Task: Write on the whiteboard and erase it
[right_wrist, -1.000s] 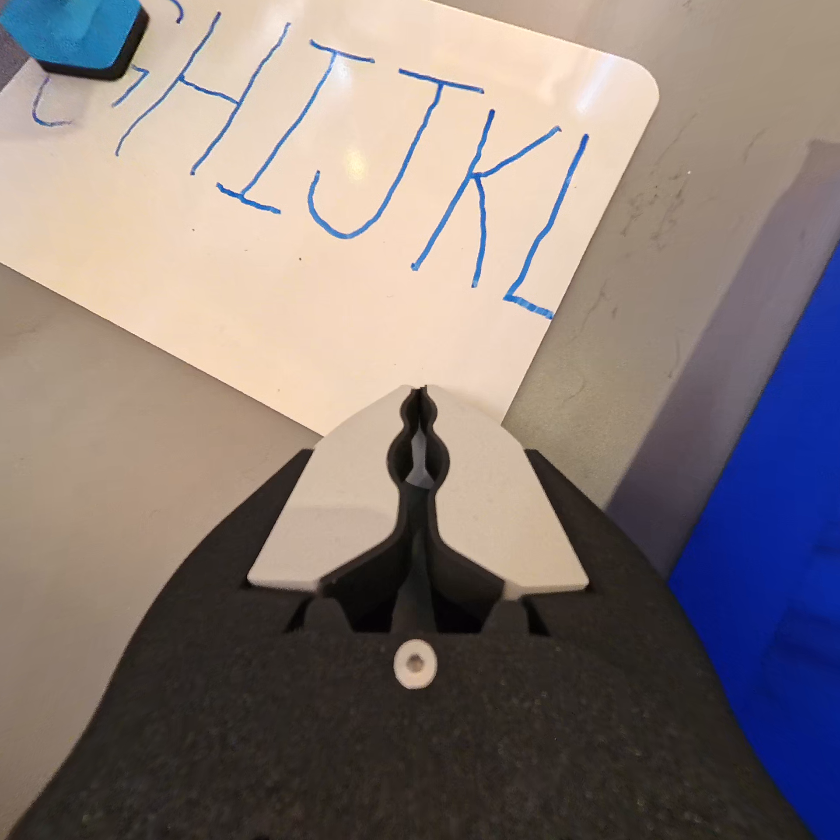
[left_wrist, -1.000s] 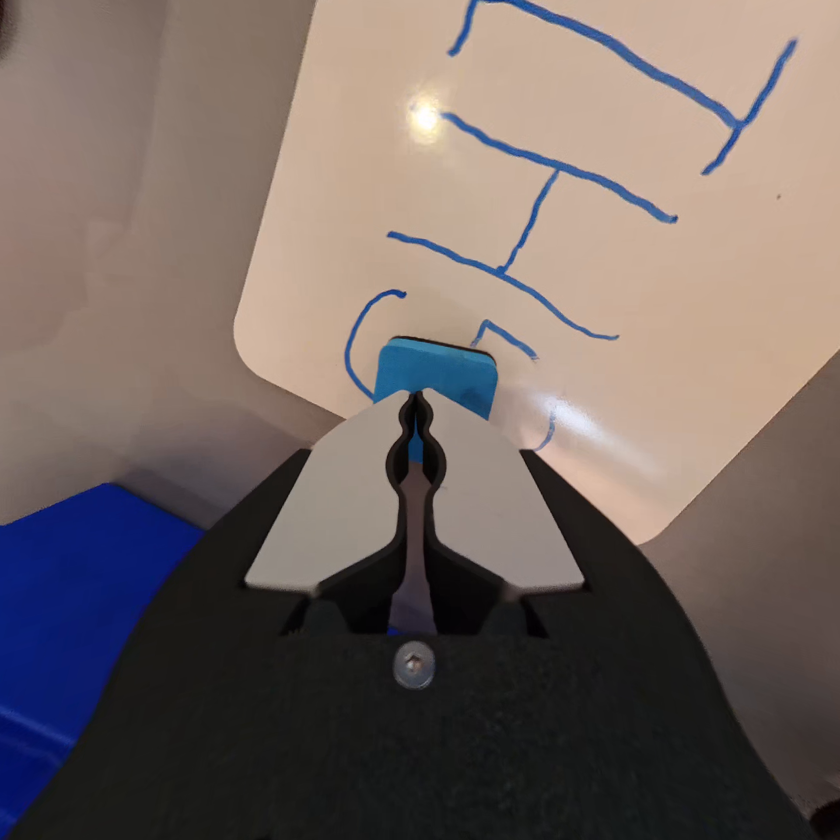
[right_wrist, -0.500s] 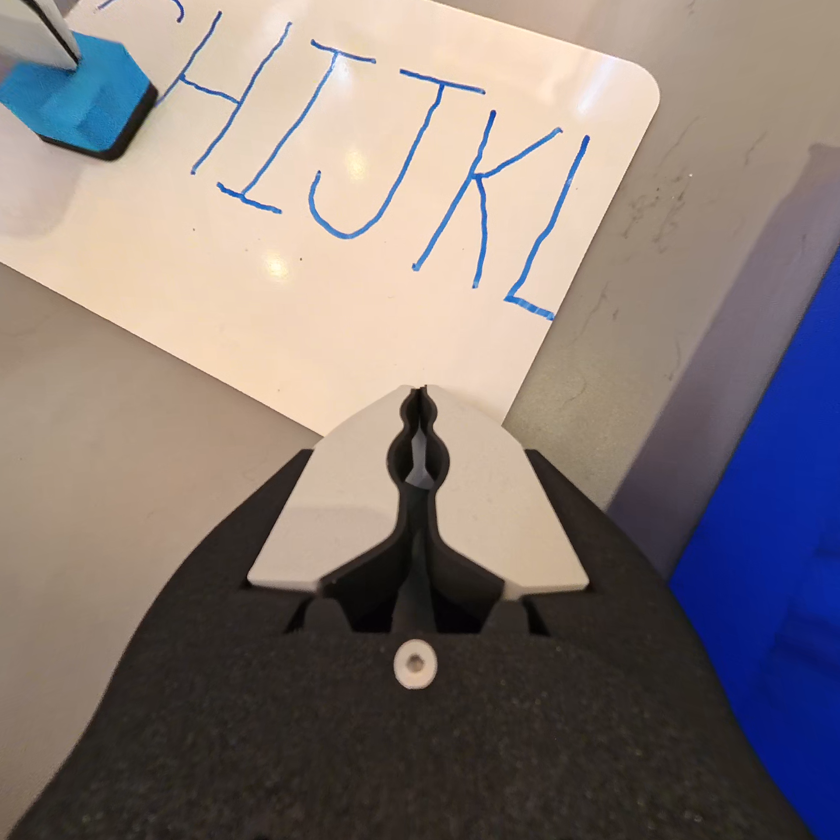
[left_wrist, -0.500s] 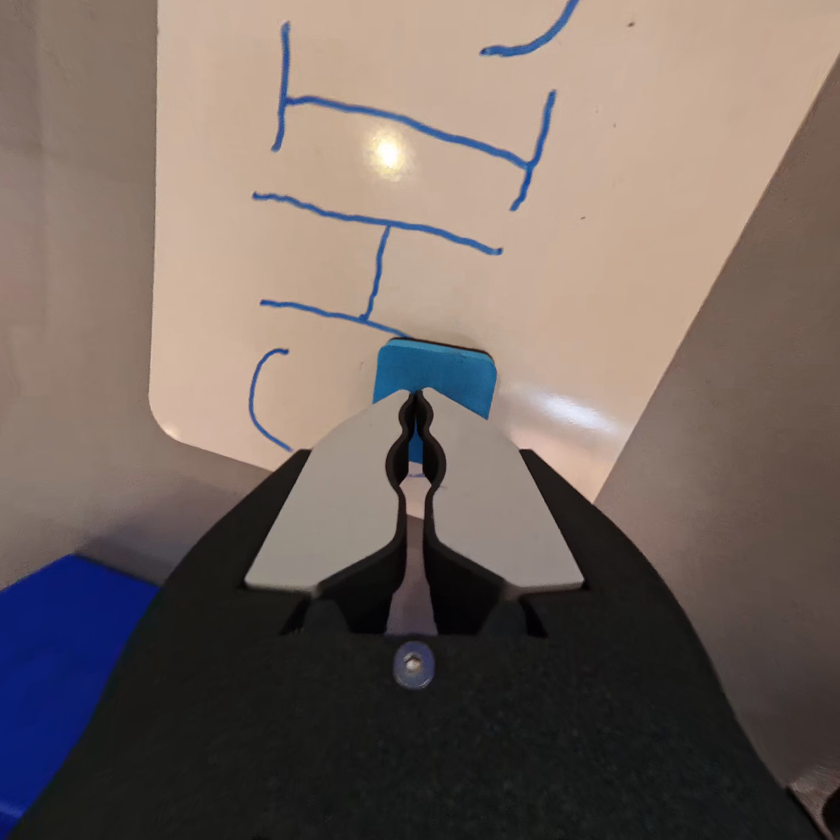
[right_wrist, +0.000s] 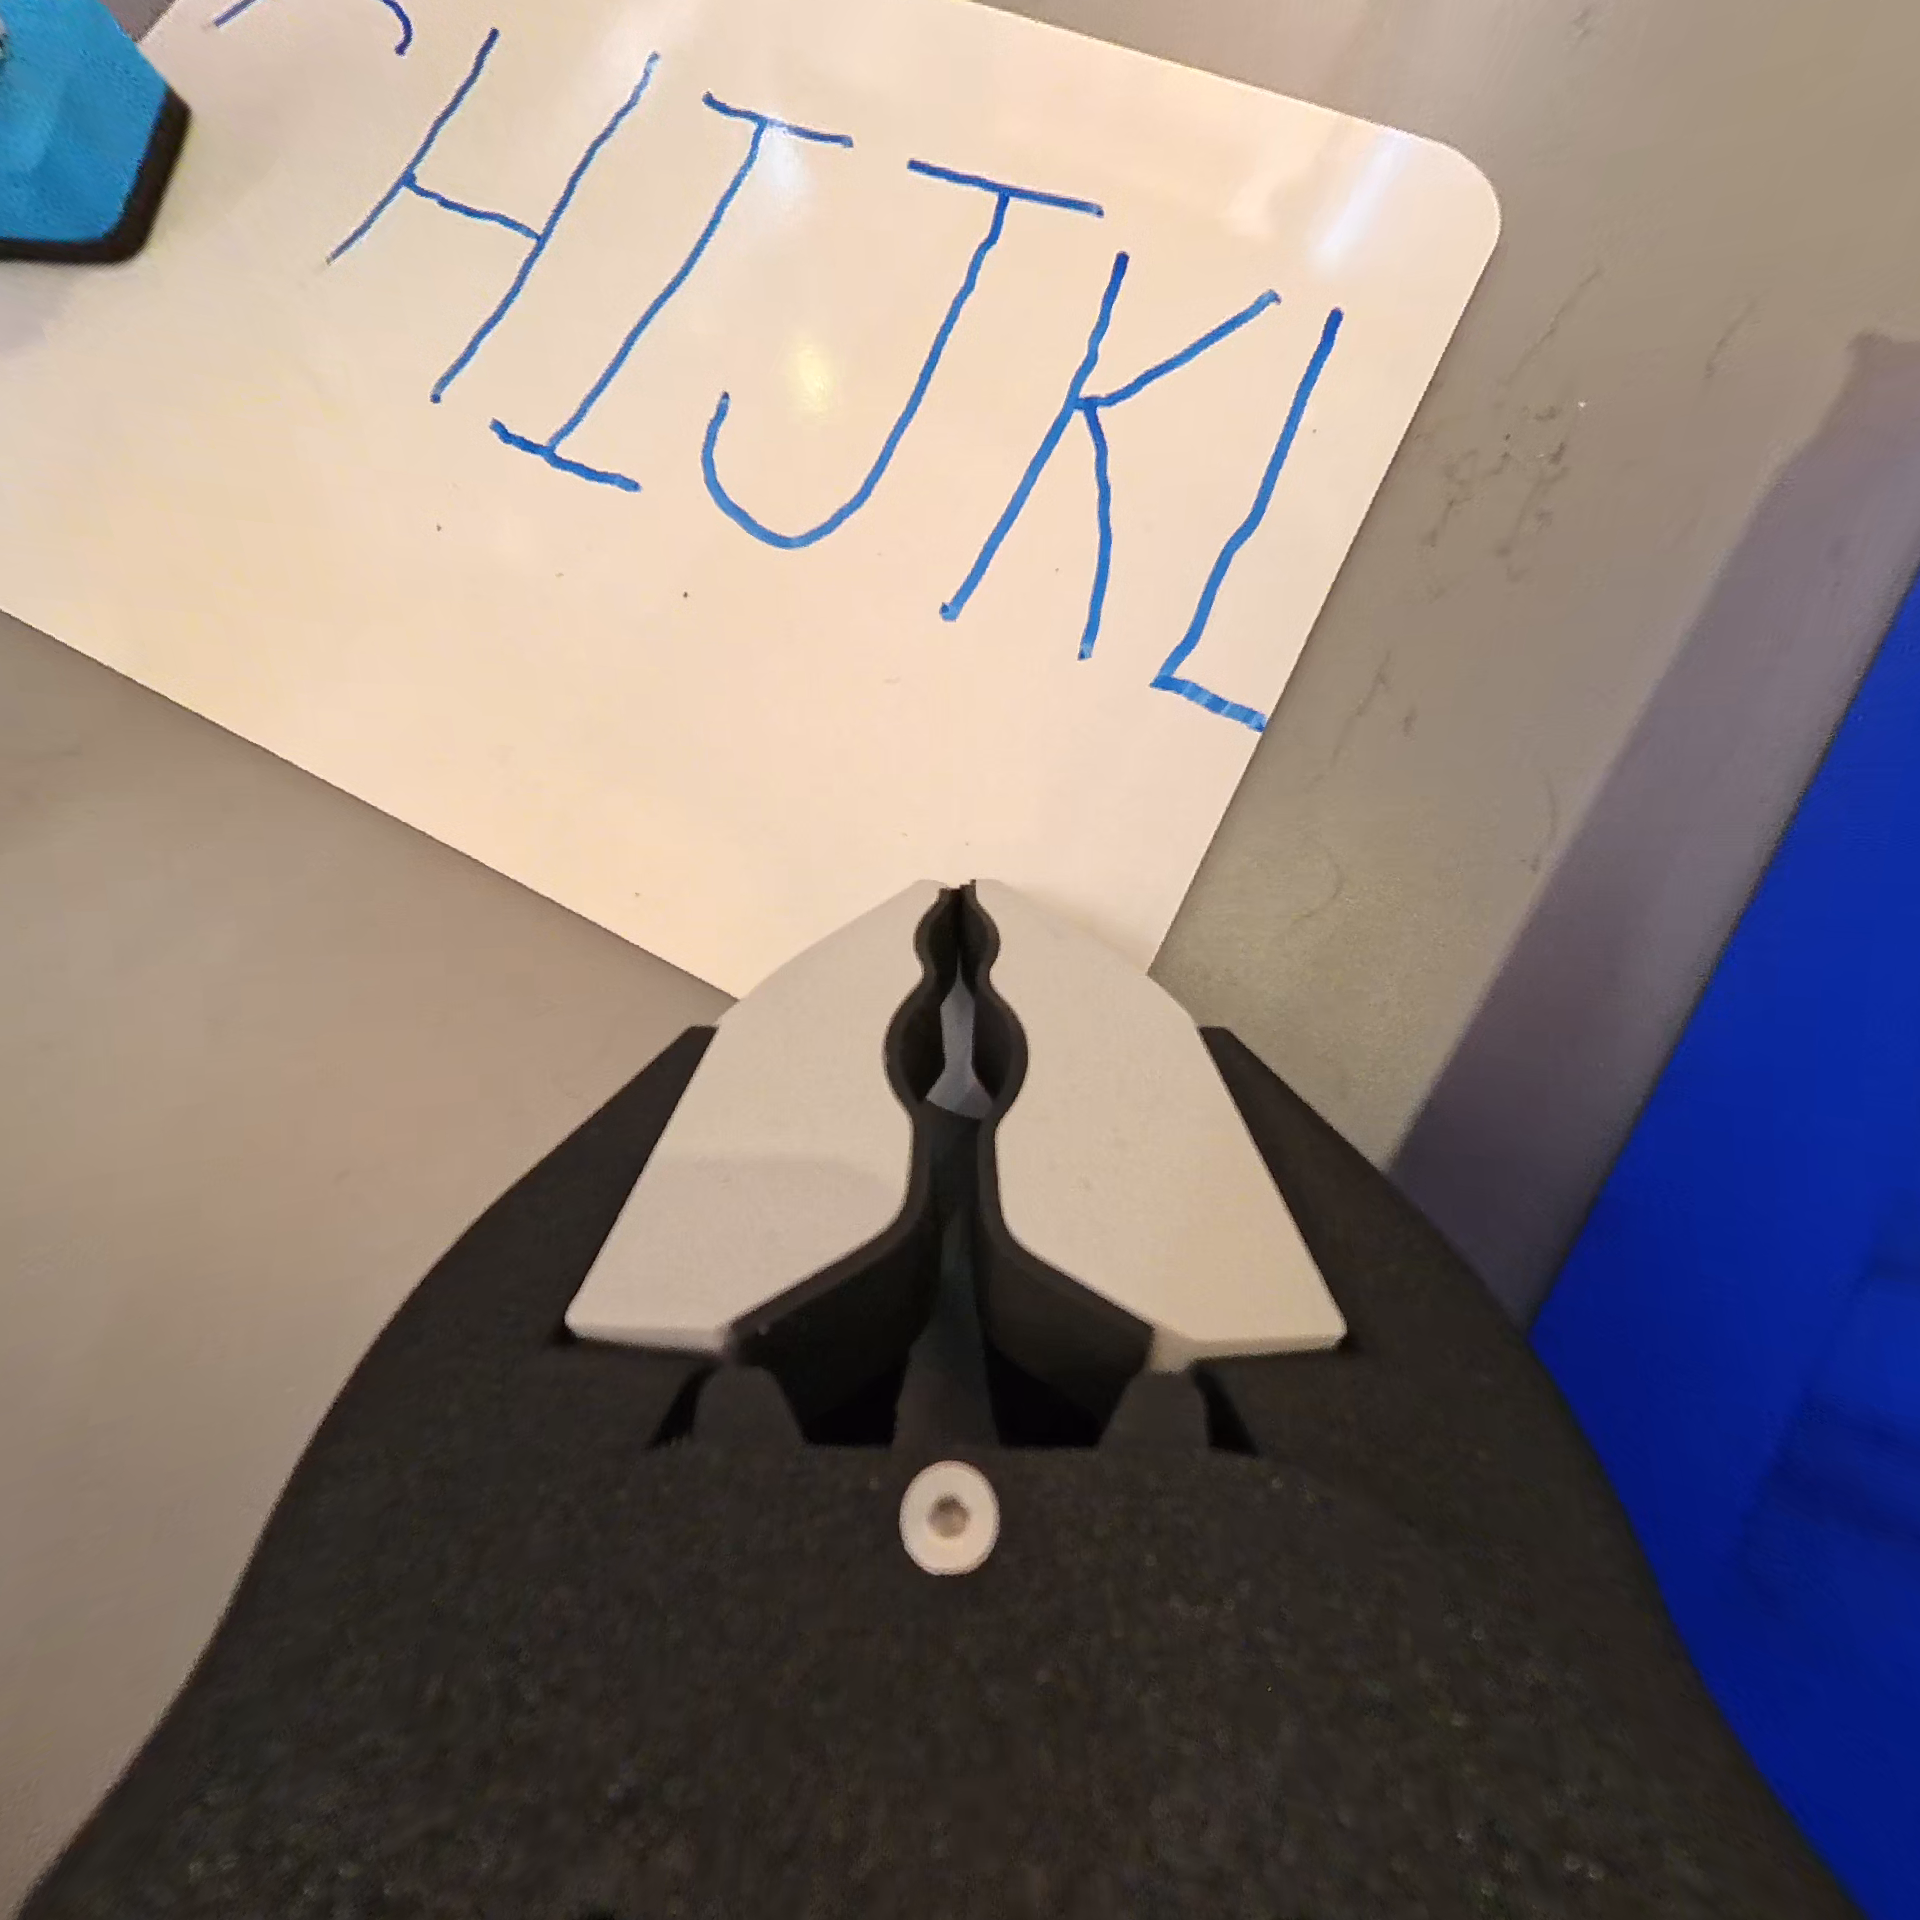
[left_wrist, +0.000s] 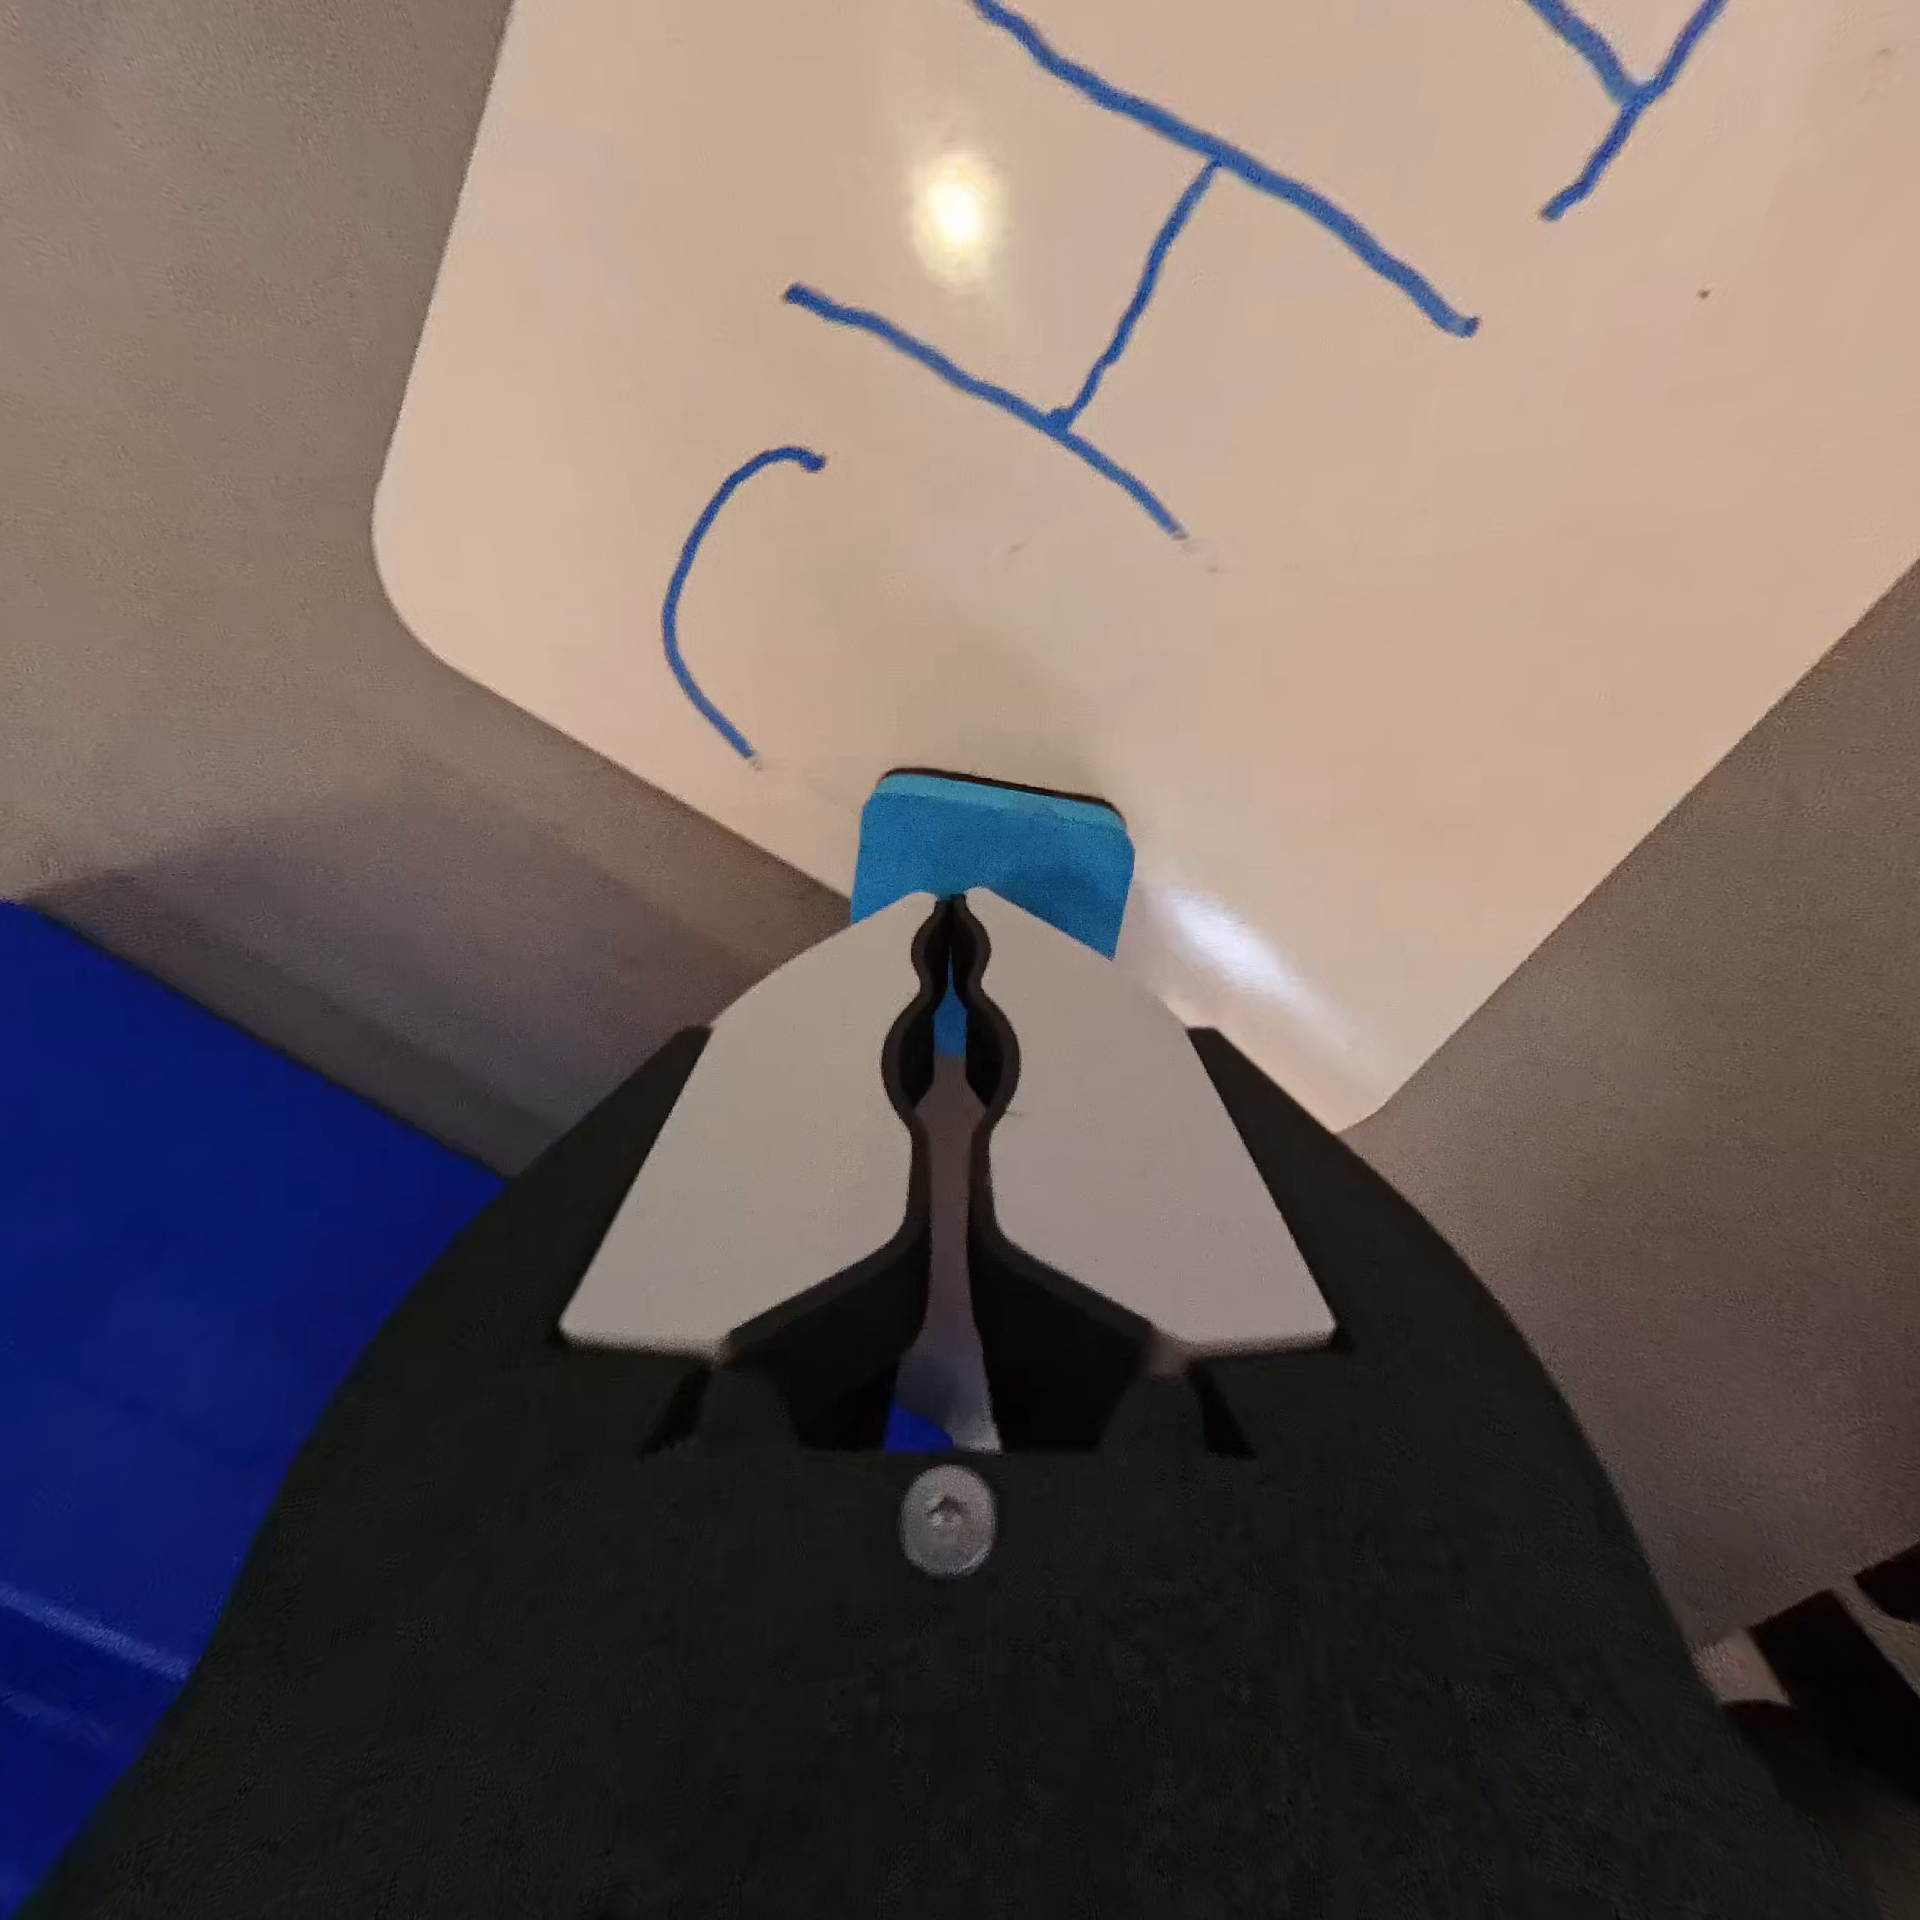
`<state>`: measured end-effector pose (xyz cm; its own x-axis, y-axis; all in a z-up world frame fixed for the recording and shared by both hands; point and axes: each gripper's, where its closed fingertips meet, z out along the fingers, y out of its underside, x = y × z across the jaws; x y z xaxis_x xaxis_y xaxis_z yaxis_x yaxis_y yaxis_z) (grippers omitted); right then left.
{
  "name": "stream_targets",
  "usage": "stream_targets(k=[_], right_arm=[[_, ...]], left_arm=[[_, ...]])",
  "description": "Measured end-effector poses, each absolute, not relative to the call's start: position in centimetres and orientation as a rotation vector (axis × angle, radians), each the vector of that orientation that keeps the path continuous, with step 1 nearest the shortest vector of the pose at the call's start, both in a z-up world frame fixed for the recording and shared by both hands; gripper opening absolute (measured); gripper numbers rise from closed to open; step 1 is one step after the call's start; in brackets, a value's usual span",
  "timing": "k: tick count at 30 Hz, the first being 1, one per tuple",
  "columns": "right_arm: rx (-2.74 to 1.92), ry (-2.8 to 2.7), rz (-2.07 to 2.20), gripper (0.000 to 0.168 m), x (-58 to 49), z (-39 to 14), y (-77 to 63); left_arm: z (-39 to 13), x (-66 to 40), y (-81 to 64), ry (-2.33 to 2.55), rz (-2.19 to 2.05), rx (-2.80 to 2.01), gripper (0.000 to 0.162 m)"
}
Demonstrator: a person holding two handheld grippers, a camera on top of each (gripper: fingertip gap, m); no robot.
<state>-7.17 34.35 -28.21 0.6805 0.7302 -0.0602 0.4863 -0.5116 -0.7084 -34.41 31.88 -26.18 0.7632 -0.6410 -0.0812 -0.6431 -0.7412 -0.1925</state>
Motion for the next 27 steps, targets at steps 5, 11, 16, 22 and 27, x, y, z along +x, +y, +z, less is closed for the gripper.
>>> stream_targets(k=[5,11,16,22,27], right_arm=[[-2.213,-0.934,0.468,0.001,-7.2,-28.2,34.3],[-2.209,-0.944,0.47,0.001,-7.3,-28.2,34.2],[-2.21,-0.943,0.471,0.001,-7.3,-28.2,34.2],[-2.209,-0.944,0.47,0.001,-7.3,-28.2,34.2],[-2.209,-0.944,0.472,0.001,-7.3,-28.2,34.2]], left_arm=[[-26.2,-31.4,32.0,1.163,0.037,-2.676,0.0],[-26.2,-36.6,38.5,0.958,0.26,-2.743,0.0],[-26.2,-30.9,36.9,1.199,0.094,-2.635,0.0],[-26.2,-35.4,39.7,1.026,0.112,-2.74,0.0],[-26.1,-29.2,36.7,1.437,0.034,-2.569,0.0]])
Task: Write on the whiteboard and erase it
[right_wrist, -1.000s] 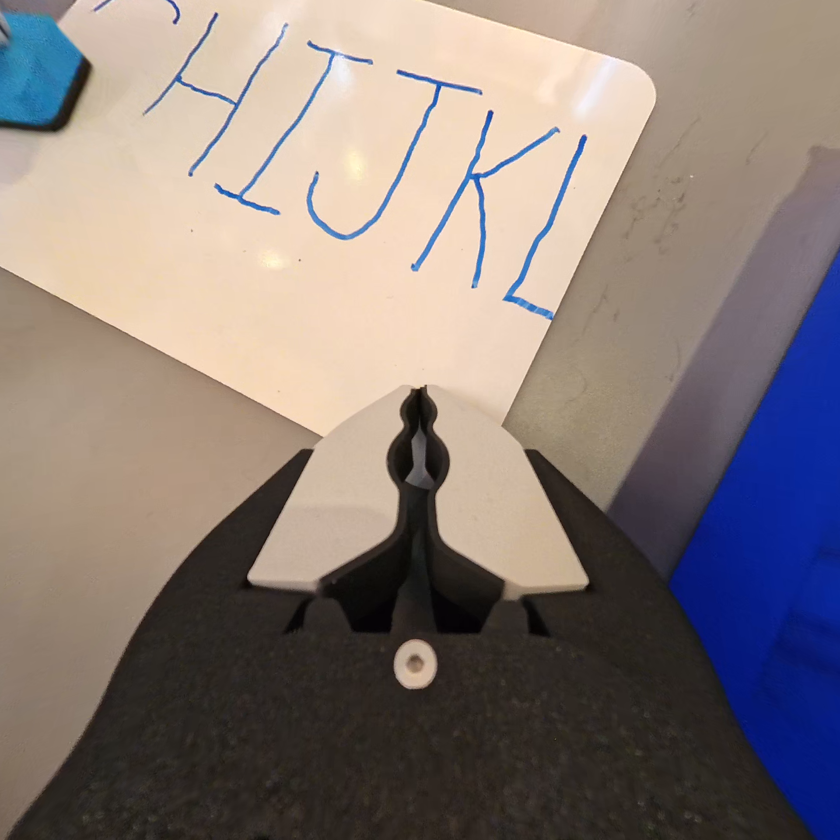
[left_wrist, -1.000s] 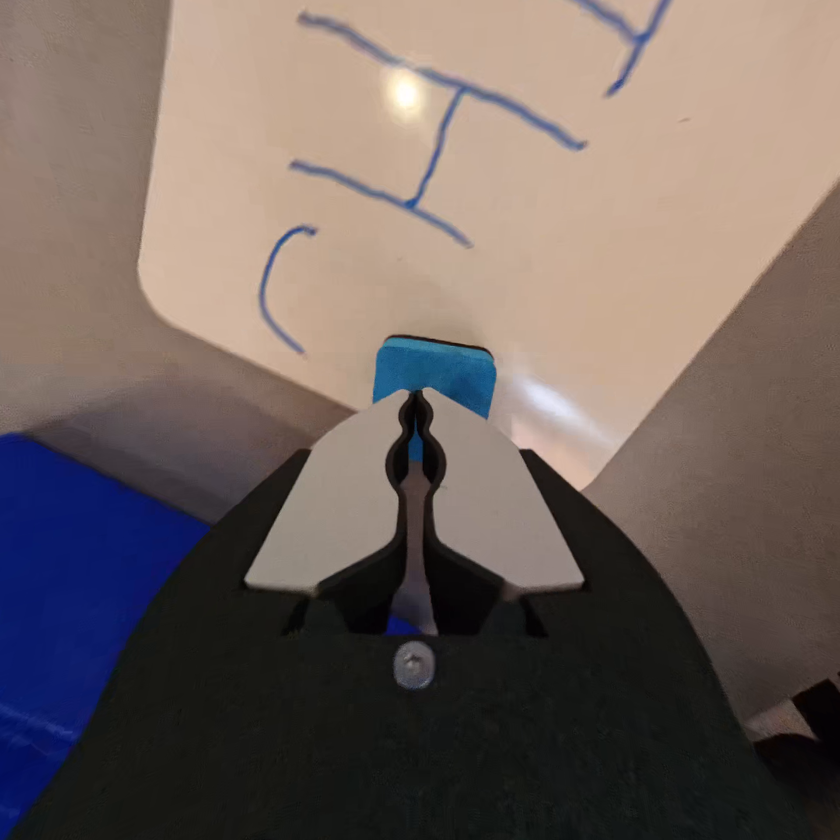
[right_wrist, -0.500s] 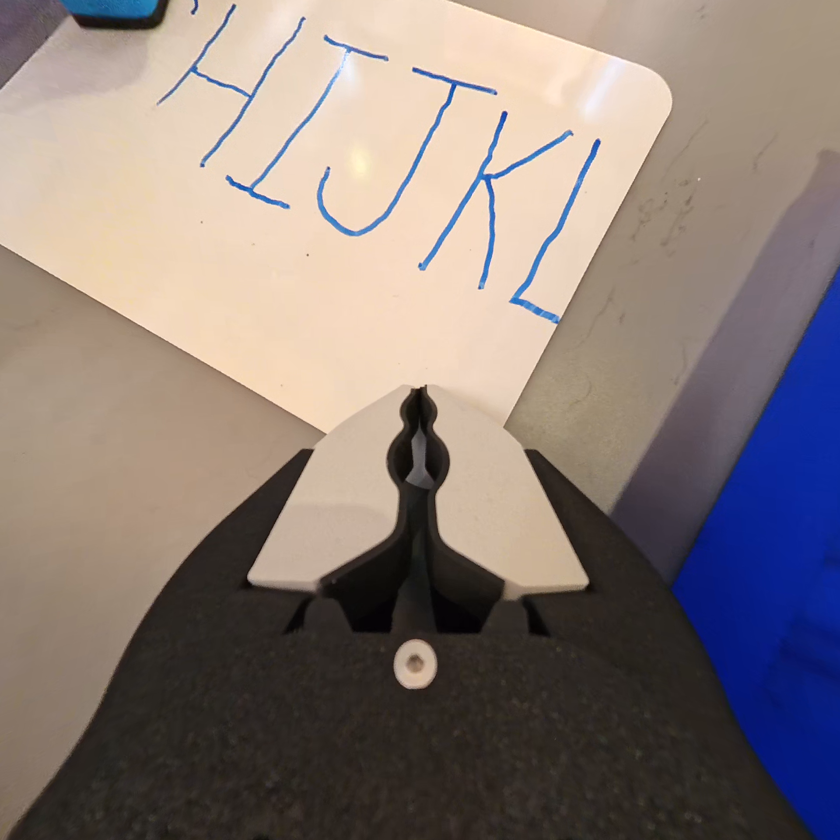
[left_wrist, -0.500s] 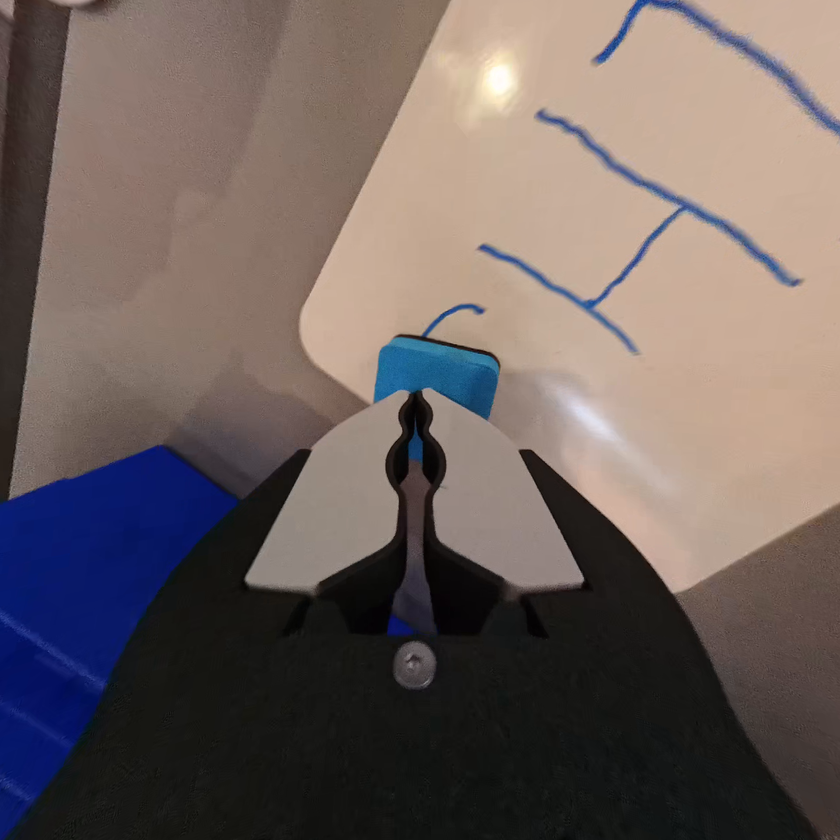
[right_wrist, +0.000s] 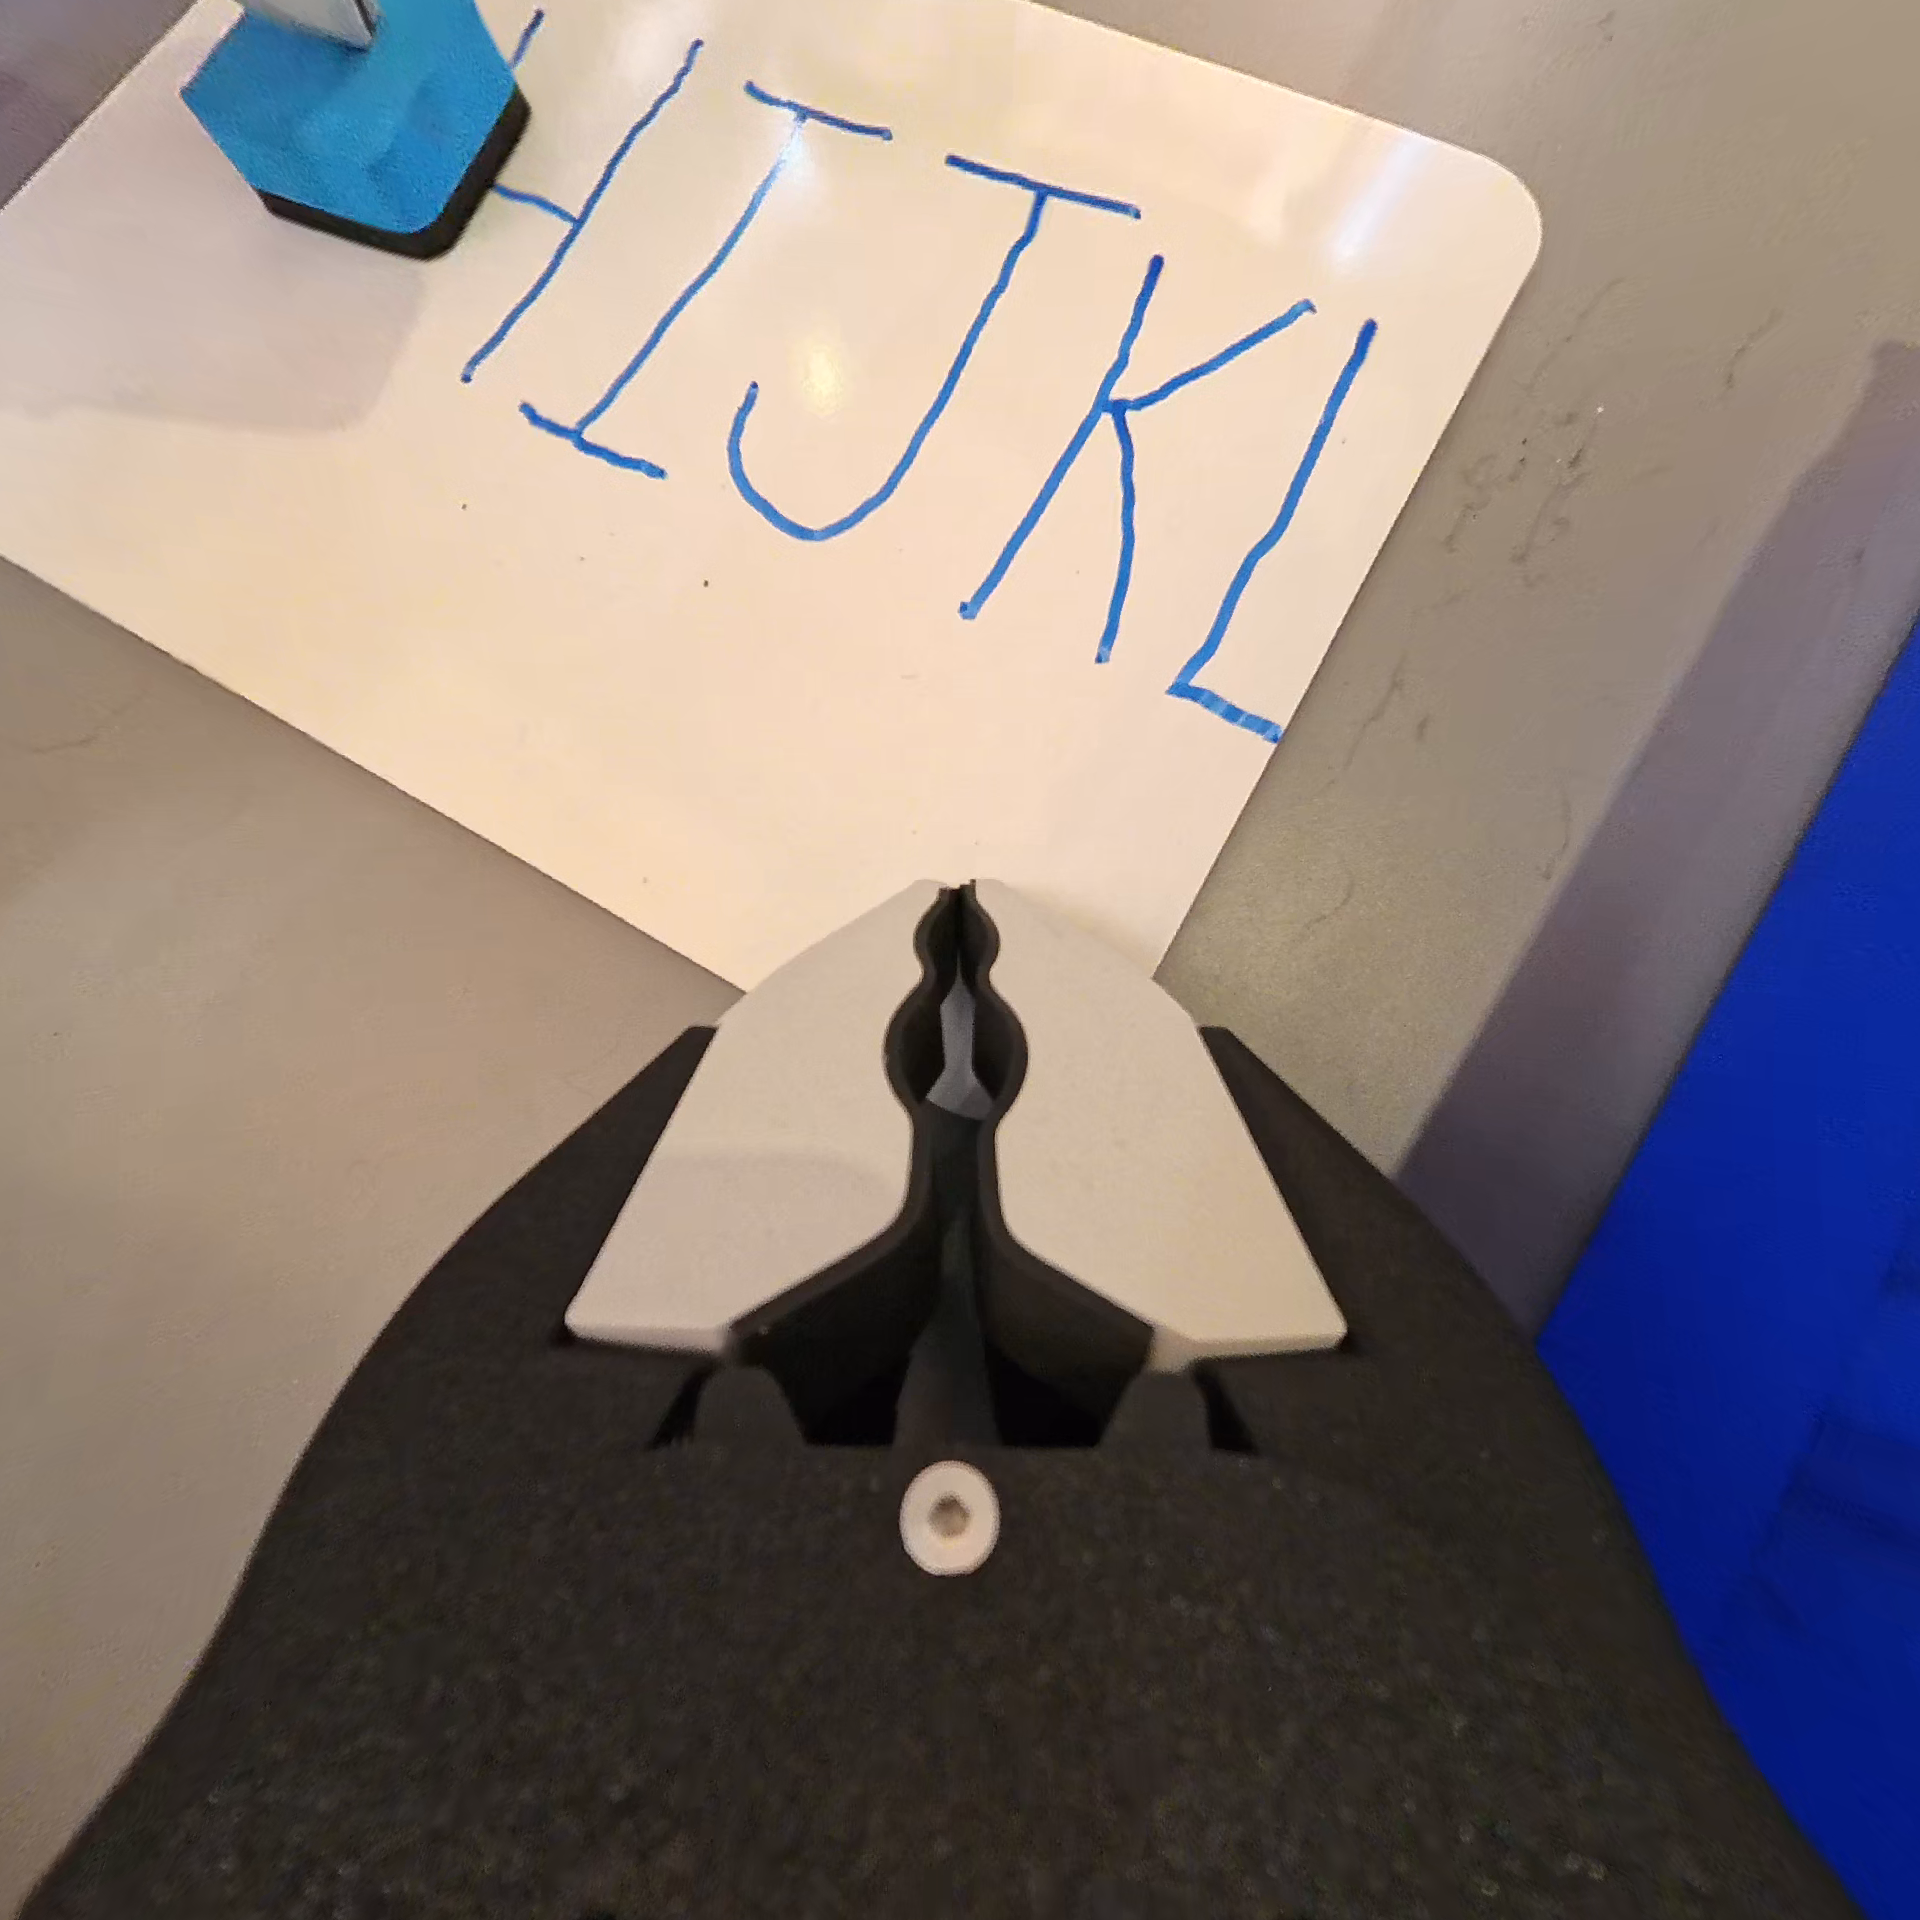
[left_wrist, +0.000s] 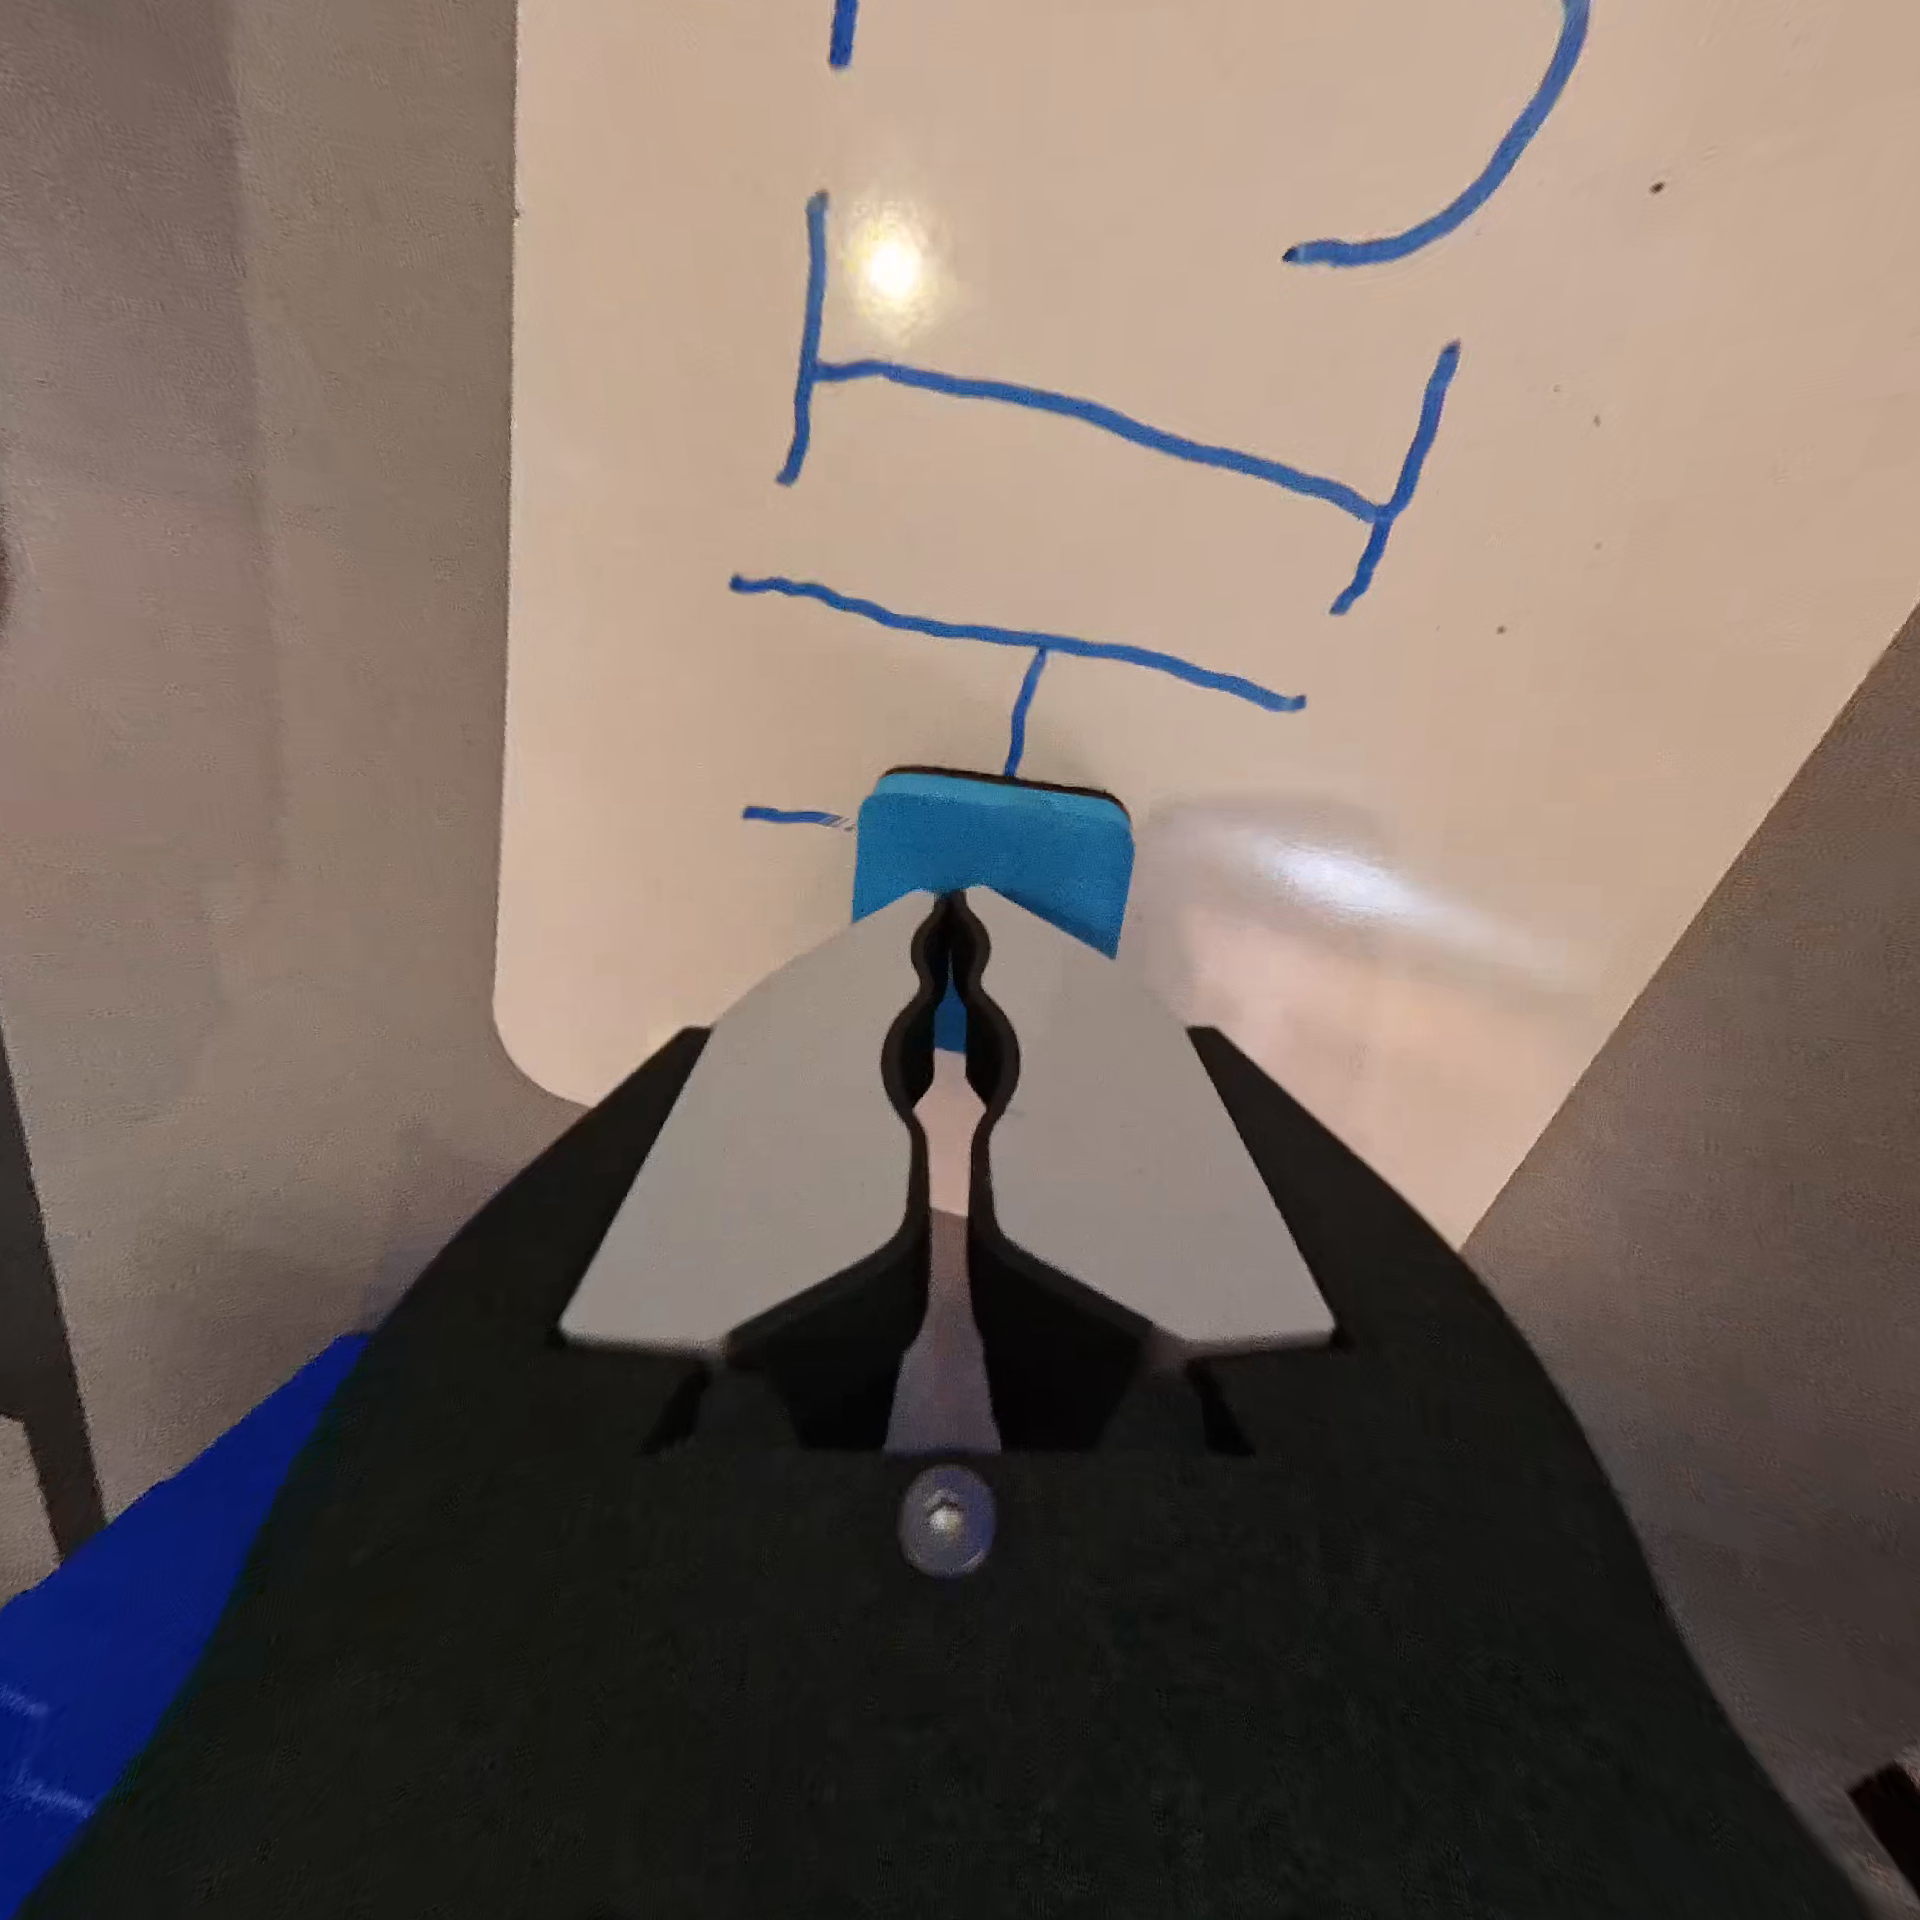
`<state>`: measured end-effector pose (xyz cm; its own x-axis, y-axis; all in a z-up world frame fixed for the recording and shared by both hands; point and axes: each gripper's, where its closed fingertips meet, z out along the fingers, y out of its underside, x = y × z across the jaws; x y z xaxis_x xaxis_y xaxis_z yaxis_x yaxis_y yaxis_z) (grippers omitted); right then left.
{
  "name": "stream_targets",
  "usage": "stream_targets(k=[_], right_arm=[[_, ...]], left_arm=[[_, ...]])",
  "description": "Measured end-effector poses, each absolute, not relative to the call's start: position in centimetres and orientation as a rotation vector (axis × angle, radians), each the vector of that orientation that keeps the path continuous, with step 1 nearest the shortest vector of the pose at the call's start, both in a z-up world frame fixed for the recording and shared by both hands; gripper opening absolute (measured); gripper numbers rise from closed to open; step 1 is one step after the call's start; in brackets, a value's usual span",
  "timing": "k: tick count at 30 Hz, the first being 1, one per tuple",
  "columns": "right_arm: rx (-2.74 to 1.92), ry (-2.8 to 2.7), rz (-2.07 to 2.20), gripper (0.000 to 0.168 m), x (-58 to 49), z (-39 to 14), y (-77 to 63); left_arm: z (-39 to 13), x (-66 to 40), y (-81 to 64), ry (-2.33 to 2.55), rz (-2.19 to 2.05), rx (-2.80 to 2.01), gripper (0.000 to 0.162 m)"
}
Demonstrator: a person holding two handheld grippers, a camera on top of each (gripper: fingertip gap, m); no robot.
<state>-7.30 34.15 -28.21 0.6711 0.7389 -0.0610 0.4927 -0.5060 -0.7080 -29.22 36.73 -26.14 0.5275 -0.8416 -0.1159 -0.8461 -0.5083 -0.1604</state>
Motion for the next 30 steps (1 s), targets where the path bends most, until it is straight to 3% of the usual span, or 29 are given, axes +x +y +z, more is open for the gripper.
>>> stream_targets(k=[6,13,19,26,30], right_arm=[[-2.209,-0.945,0.471,0.001,-7.3,-28.2,34.1],[-2.21,-0.944,0.473,0.001,-7.3,-28.2,34.1],[-2.209,-0.946,0.471,0.0,-7.3,-28.2,34.1],[-2.209,-0.947,0.472,0.0,-7.3,-28.2,34.1],[-2.205,-0.949,0.462,0.001,-7.3,-28.2,34.1]], left_arm=[[-26.1,-35.0,41.7,1.165,0.073,-2.737,0.0],[-26.1,-24.9,35.8,1.65,-0.094,-2.496,0.0],[-26.1,-32.0,41.8,1.289,-0.006,-2.729,0.0],[-26.0,-21.2,33.4,1.806,-0.253,-2.41,0.0],[-26.0,-26.8,39.3,1.519,-0.154,-2.584,0.0]])
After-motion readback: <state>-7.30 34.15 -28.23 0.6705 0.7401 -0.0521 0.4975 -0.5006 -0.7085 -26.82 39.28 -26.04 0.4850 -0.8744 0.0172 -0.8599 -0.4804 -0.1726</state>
